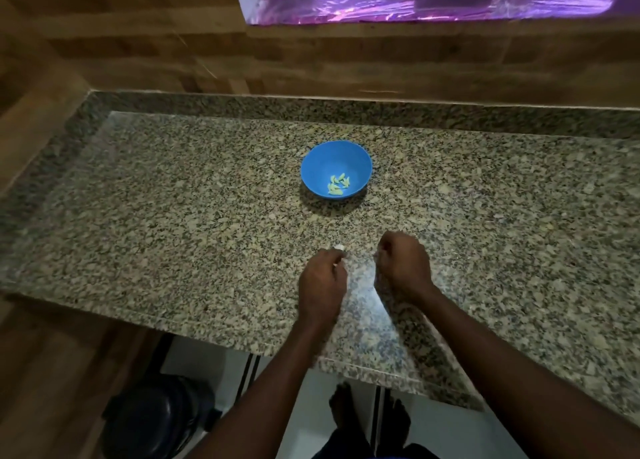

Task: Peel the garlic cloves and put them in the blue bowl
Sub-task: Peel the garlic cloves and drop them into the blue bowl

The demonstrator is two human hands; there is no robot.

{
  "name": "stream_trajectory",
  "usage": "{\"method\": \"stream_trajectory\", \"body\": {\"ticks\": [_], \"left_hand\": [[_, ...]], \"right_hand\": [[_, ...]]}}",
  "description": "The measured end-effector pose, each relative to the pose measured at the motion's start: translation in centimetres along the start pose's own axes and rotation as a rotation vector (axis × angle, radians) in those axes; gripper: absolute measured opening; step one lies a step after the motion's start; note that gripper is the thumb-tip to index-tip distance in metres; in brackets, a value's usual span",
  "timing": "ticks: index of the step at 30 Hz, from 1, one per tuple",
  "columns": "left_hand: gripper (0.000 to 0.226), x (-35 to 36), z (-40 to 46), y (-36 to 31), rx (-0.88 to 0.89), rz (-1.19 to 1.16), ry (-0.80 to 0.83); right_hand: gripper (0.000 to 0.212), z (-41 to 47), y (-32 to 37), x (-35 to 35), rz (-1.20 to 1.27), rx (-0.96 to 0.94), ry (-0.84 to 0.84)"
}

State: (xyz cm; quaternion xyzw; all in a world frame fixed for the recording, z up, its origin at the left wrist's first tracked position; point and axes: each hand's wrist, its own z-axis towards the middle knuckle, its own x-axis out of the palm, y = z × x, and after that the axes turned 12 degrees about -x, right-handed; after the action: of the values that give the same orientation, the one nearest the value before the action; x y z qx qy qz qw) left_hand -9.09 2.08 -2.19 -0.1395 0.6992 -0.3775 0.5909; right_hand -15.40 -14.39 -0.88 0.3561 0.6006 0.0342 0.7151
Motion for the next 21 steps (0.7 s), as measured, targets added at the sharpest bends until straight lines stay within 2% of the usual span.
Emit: {"method": "stream_trajectory", "body": {"ticks": [2, 3, 7, 11, 13, 15, 21], "left_hand": [[0.023, -0.9, 1.2, 1.0, -0.017, 0.059, -0.109], [0.028, -1.2, 1.8, 1.5, -0.039, 0.101, -0.112], [0.060, -1.3, 2.9, 3.3, -0.093, 0.407, 0.085], [0.071, -1.1, 2.5, 3.7, -0.080, 0.528, 0.200], [0.073, -1.3, 2.4, 3.8, -0.083, 0.546, 0.239], [0.071, -1.5, 2.7, 3.7, -0.091, 0.505, 0.253], [0.059, -1.2, 4.4, 3.4, -0.095, 0.322, 0.166]], "right_hand": [[0.010, 2.4, 0.9, -1.1, 0.056, -0.002, -0.108], [0.011, 3.9, 1.7, -1.8, 0.090, -0.013, -0.163], [0.006, 10.3, 5.3, -3.6, 0.136, -0.085, -0.274], [0.010, 15.5, 7.6, -3.0, 0.065, -0.125, -0.191], [0.023, 16.7, 8.0, -2.4, 0.035, -0.110, -0.094], [0.028, 16.8, 8.1, -1.9, 0.020, -0.114, -0.064], [0.018, 10.3, 4.9, -1.2, 0.138, -0.061, -0.201]]}}
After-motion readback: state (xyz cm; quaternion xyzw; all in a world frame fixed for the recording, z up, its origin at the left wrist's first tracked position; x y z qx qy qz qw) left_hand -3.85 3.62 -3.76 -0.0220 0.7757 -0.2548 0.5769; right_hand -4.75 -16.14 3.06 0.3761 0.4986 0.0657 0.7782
